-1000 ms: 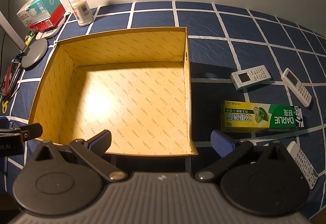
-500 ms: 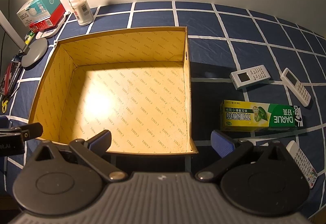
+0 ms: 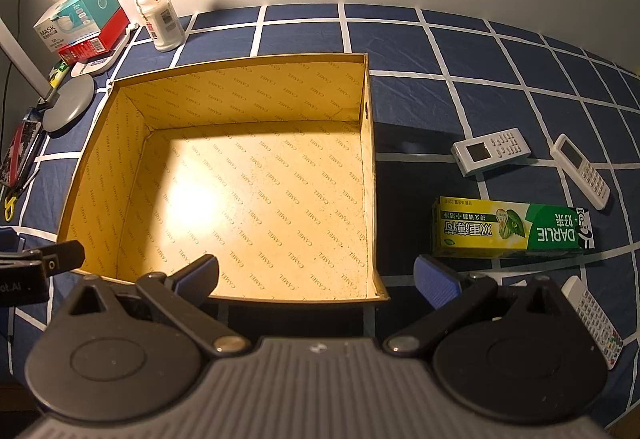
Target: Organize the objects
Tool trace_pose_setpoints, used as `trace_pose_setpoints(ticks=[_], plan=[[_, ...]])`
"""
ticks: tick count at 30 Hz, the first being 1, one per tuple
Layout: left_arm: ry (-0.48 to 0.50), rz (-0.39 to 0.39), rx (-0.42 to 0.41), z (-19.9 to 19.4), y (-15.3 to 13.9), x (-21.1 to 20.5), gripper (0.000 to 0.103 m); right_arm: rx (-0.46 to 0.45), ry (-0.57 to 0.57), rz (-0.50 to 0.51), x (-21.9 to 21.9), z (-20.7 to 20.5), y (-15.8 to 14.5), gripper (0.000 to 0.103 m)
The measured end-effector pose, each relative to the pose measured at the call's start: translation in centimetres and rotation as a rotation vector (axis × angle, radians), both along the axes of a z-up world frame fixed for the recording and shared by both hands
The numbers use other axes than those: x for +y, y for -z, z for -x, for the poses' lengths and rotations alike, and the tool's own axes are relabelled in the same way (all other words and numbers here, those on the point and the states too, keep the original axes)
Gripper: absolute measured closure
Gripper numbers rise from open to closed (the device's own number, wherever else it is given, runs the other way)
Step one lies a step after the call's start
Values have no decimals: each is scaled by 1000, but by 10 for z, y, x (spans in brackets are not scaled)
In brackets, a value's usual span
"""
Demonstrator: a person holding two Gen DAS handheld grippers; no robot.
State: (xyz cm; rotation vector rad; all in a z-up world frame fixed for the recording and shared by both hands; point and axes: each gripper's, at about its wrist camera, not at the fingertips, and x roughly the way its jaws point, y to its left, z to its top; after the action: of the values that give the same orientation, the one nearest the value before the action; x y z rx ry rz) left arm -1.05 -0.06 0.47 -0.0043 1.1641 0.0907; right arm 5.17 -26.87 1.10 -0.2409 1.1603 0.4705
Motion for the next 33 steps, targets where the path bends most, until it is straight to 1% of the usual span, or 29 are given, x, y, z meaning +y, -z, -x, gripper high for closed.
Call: trace_pose_setpoints(ticks=[22,26,33], plan=[[-14,-3,19,3,-3,-4,0,5,-77,-24,-8,3,-3,0],[9,-1,24,4,-4,-9,0,4,-70,-22,-14,6,-4,0],[77,7,43,4,-3,-22,0,12,4,-29,-33,10,-6,0]])
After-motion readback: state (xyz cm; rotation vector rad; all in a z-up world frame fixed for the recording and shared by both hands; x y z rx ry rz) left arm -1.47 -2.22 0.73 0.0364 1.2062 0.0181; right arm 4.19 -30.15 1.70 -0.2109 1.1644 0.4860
